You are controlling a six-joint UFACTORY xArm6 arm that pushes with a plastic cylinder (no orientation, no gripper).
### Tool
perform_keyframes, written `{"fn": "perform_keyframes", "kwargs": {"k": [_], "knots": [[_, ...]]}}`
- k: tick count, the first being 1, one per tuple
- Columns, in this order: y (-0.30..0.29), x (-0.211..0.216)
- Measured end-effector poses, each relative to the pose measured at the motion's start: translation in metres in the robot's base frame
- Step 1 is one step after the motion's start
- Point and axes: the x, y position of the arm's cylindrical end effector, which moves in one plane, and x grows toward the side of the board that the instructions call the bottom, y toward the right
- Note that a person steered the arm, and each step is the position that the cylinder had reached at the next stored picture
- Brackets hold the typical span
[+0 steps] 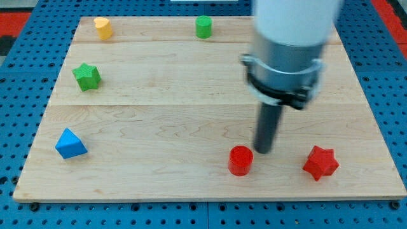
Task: Slightly push blue triangle towards down
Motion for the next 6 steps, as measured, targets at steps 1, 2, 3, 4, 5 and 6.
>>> {"fn": "perform_keyframes", "kwargs": {"k": [1,2,3,4,5,6], "knots": [[-0.008,0.012],[-0.057,0.015],[-0.110,0.018],[-0.113,-0.001],[-0.149,-0.034],[-0.221,-0.045]]}}
